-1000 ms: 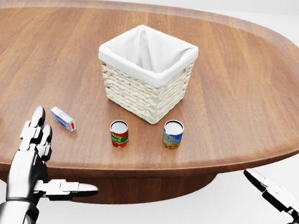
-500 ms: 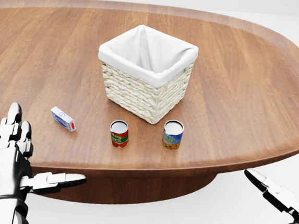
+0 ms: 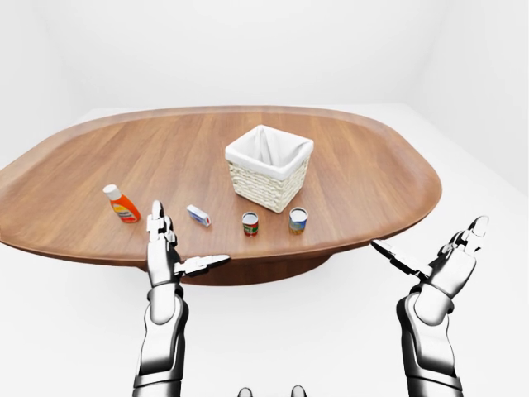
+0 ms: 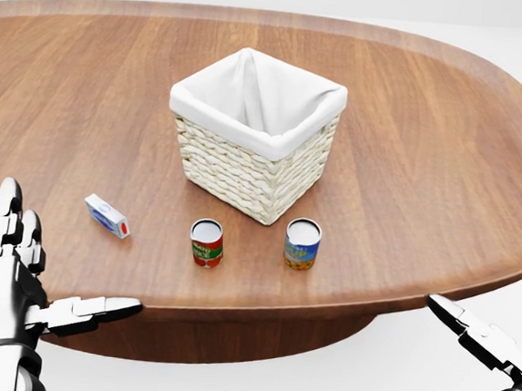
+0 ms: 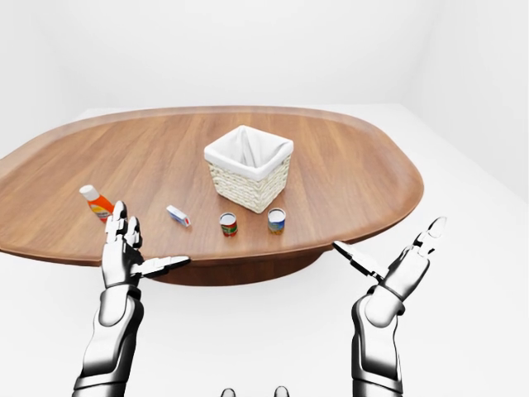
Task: Pick up the alphabet soup and the cream cheese box, and put them in the basket.
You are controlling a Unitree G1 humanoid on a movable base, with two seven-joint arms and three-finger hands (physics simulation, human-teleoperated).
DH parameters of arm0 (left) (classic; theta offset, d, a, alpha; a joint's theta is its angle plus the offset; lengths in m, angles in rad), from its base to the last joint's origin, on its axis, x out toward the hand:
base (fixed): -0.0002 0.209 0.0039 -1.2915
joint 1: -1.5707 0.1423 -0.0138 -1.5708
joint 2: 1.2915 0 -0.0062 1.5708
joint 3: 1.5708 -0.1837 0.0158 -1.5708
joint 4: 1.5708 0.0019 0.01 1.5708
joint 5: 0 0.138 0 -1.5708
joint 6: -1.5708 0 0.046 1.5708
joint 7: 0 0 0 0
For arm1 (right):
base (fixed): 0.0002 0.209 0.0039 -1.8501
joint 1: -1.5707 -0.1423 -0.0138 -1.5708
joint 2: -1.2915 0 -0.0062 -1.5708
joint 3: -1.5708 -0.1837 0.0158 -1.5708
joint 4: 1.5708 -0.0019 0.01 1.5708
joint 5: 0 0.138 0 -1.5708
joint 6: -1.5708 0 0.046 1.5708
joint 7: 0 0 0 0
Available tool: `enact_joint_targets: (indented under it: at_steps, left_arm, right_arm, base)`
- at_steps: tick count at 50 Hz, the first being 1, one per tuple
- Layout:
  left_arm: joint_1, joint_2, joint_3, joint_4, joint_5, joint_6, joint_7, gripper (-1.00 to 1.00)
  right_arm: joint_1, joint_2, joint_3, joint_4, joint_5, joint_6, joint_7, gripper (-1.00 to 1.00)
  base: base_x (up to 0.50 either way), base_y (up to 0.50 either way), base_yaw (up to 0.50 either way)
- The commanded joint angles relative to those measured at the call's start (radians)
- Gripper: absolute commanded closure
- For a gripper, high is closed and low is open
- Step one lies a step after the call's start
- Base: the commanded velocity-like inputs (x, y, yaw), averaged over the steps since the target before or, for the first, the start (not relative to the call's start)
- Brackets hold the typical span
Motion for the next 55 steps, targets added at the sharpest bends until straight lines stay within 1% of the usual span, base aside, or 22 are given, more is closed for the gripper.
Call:
enact_joint_targets:
  at_steps: [1, 3, 4, 7, 8, 10, 12, 15, 16, 21, 22, 23, 30, 31, 35, 36, 39, 40, 44, 47, 50, 55]
  left_arm:
    - [0.002, 0.000, 0.001, -0.009, 0.000, 0.005, 0.008, -1.00]
    - [0.000, 0.000, 0.004, -0.005, -0.005, 0.006, 0.008, -1.00]
    - [-0.007, 0.001, 0.006, 0.010, -0.005, -0.002, 0.009, -1.00]
    - [-0.010, 0.003, 0.006, 0.022, -0.006, -0.009, 0.009, -1.00]
    - [-0.008, 0.002, 0.005, 0.015, -0.007, -0.004, 0.009, -1.00]
    - [-0.009, 0.003, 0.005, 0.017, -0.006, -0.005, 0.010, -1.00]
    - [-0.003, 0.002, 0.002, 0.001, -0.005, 0.005, 0.010, -1.00]
    - [-0.008, 0.003, 0.005, 0.016, -0.008, -0.005, 0.008, -1.00]
    - [-0.006, 0.002, 0.004, 0.010, -0.007, -0.001, 0.009, -1.00]
    - [-0.007, 0.002, 0.003, 0.010, -0.005, 0.003, 0.011, -1.00]
    - [-0.003, 0.001, 0.002, -0.005, -0.004, 0.012, 0.012, -1.00]
    - [-0.002, 0.001, 0.002, -0.005, -0.004, 0.012, 0.012, -1.00]
    - [-0.010, 0.003, 0.005, 0.021, -0.005, -0.004, 0.011, -1.00]
    - [-0.007, 0.002, 0.004, 0.010, -0.004, 0.004, 0.014, -1.00]
    - [-0.008, 0.003, 0.005, 0.014, -0.005, 0.002, 0.013, -1.00]
    - [-0.006, 0.002, 0.004, 0.008, -0.005, 0.007, 0.013, -1.00]
    - [-0.007, 0.002, 0.003, 0.011, -0.002, 0.006, 0.015, -1.00]
    - [-0.003, 0.001, 0.001, -0.001, -0.002, 0.015, 0.015, -1.00]
    - [-0.011, 0.003, 0.005, 0.024, -0.004, -0.001, 0.014, -1.00]
    - [-0.007, 0.003, 0.004, 0.013, -0.003, 0.004, 0.016, -1.00]
    - [-0.012, 0.004, 0.006, 0.032, -0.003, -0.009, 0.016, -1.00]
    - [-0.010, 0.004, 0.005, 0.024, -0.002, -0.003, 0.019, -1.00]
  right_arm:
    - [0.001, 0.000, 0.000, -0.001, -0.004, 0.000, 0.000, -1.00]
    - [-0.002, -0.001, 0.000, 0.005, -0.004, -0.003, 0.000, -1.00]
    - [-0.003, -0.002, 0.000, 0.009, -0.005, -0.003, 0.000, -1.00]
    - [-0.001, -0.001, 0.000, 0.003, -0.004, -0.002, 0.000, -1.00]
    - [0.000, -0.001, 0.000, 0.002, -0.004, -0.002, 0.000, -1.00]
    - [-0.002, -0.002, -0.001, 0.006, -0.005, -0.003, 0.000, -1.00]
    - [-0.002, -0.002, -0.001, 0.006, -0.003, -0.003, 0.000, -1.00]
    - [-0.001, -0.001, 0.000, 0.006, -0.004, -0.003, 0.000, -1.00]
    - [-0.002, -0.001, -0.001, 0.007, -0.004, -0.003, 0.000, -1.00]
    - [0.000, 0.000, -0.001, 0.000, -0.002, -0.003, 0.000, -1.00]
    - [-0.002, -0.001, -0.001, 0.006, -0.002, -0.003, 0.000, -1.00]
    - [-0.001, -0.001, 0.000, 0.006, -0.002, -0.003, 0.000, -1.00]
    - [-0.001, -0.001, 0.000, 0.009, -0.004, -0.003, 0.000, -1.00]
    - [0.000, -0.001, 0.001, 0.006, -0.005, -0.003, 0.000, -1.00]
    - [-0.001, -0.001, 0.000, 0.014, -0.005, -0.003, 0.000, -1.00]
    - [0.000, -0.001, 0.001, 0.009, -0.005, -0.003, 0.000, -1.00]
    - [0.003, 0.001, 0.001, -0.002, -0.004, -0.003, 0.000, -1.00]
    - [0.003, 0.001, 0.001, -0.005, -0.004, -0.002, 0.000, -1.00]
    - [0.000, 0.000, 0.000, 0.009, -0.005, -0.003, 0.000, -1.00]
    - [0.003, 0.001, 0.001, -0.003, -0.005, -0.003, 0.000, -1.00]
    - [0.002, 0.000, 0.000, 0.002, -0.006, -0.003, 0.000, -1.00]
    - [0.002, 0.000, 0.000, 0.004, -0.006, -0.003, 0.000, -1.00]
  base:
    - [0.17, 0.00, 0.00]
    - [0.17, 0.00, 0.00]
    - [0.17, 0.00, 0.00]
    - [0.18, 0.00, 0.00]
    - [0.19, 0.00, 0.00]
    - [0.20, 0.00, 0.00]
    - [0.20, 0.00, 0.00]
    - [0.20, 0.00, 0.00]
    - [0.20, 0.00, 0.00]
    - [0.20, 0.00, 0.00]
    - [0.20, 0.00, 0.00]
    - [0.20, 0.00, 0.00]
    - [0.20, 0.00, 0.00]
    - [0.20, 0.00, 0.00]
    - [0.20, 0.00, 0.00]
    - [0.20, 0.00, 0.00]
    - [0.20, 0.00, 0.00]
    - [0.20, 0.00, 0.00]
    - [0.20, 0.00, 0.00]
    - [0.20, 0.00, 0.00]
    - [0.20, 0.00, 0.00]
    - [0.20, 0.00, 0.00]
